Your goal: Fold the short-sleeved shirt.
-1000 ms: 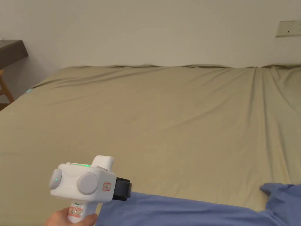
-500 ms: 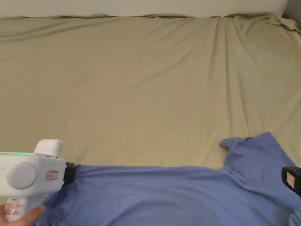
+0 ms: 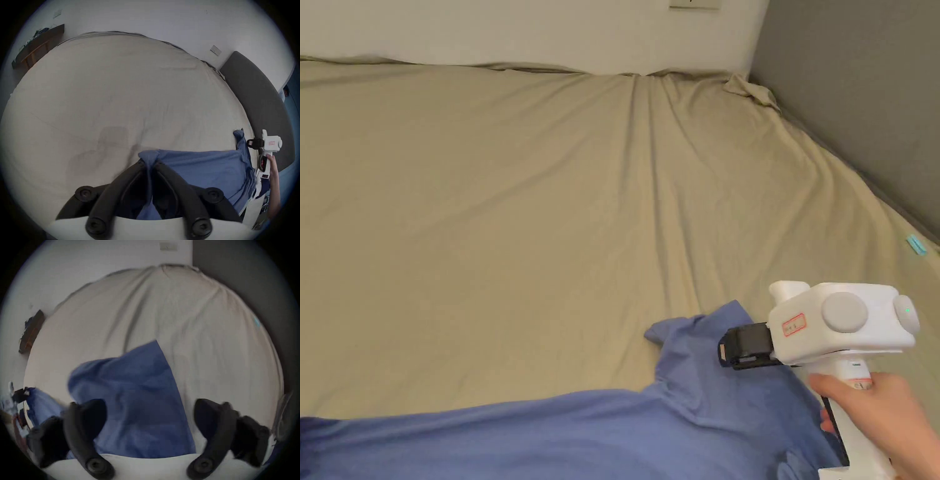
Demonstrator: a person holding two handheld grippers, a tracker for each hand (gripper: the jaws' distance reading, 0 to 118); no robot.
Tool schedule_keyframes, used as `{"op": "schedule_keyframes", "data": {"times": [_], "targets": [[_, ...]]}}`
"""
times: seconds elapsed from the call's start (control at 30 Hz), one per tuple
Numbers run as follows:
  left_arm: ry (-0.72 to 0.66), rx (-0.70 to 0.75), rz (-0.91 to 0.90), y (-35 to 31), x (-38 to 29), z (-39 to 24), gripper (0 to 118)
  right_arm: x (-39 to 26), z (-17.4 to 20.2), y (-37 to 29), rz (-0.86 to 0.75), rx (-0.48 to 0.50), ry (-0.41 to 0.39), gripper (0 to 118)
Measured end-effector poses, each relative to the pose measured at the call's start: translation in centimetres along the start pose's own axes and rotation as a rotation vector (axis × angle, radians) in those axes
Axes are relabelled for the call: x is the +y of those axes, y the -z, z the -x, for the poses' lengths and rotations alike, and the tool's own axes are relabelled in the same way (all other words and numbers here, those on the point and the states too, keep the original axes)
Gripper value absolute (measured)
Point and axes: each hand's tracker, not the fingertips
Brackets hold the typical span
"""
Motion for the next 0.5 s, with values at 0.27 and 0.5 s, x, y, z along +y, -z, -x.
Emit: {"op": "schedule_keyframes", "data": {"times": [0.27, 0.5], "targets": [[0.030, -0.008, -0.029, -1.2, 0.5, -0.4, 4, -0.9, 2.6, -1.3, -0.023, -0.089, -0.202, 5], [0.051, -0.016, -0.094, -5.5, -0.1, -0.1, 4, -3.5, 2.9, -7.9, -0.212, -0.049, -0.224, 5]]}}
